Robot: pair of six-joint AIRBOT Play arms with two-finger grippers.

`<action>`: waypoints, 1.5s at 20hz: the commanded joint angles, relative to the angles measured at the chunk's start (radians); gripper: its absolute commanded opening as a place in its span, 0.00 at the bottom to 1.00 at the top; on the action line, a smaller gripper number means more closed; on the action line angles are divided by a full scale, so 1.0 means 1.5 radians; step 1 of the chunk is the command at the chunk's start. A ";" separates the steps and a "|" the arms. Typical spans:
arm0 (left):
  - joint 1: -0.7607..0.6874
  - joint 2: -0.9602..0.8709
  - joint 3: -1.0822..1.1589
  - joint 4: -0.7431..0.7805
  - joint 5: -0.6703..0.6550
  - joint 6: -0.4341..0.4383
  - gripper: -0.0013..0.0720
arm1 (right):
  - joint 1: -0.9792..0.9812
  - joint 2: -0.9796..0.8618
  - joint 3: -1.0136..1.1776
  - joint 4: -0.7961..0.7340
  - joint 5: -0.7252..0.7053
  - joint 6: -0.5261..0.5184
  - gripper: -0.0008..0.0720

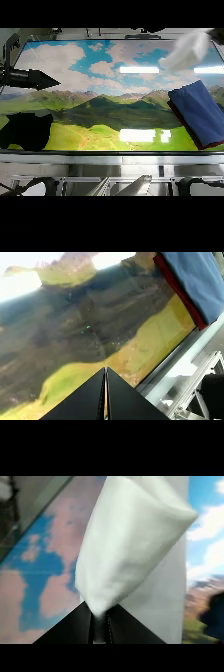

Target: Fold the shirts.

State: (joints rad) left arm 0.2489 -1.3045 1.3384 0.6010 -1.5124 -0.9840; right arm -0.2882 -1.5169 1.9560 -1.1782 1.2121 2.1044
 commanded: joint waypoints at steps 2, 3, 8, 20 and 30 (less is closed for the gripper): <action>0.000 0.001 -0.001 0.000 -0.004 0.000 0.04 | -0.108 0.064 -0.015 -0.278 0.339 0.075 0.03; -0.001 0.001 -0.001 0.000 -0.003 0.000 0.04 | -0.119 0.073 -0.027 -0.283 0.361 0.058 0.03; -0.005 0.001 -0.001 0.001 -0.002 0.005 0.04 | -0.131 0.089 -0.092 -0.290 0.415 0.008 0.03; -0.069 0.000 -0.001 0.005 0.004 0.011 0.04 | -0.131 0.159 -0.509 -0.399 0.264 -0.041 0.92; -0.054 0.001 -0.001 -0.034 0.004 0.009 0.03 | -0.036 0.152 -0.304 -0.386 0.336 -0.087 0.96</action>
State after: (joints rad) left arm 0.1646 -1.3045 1.3376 0.5919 -1.4944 -0.9676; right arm -0.4149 -1.2888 1.3918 -1.8156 1.7275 1.9907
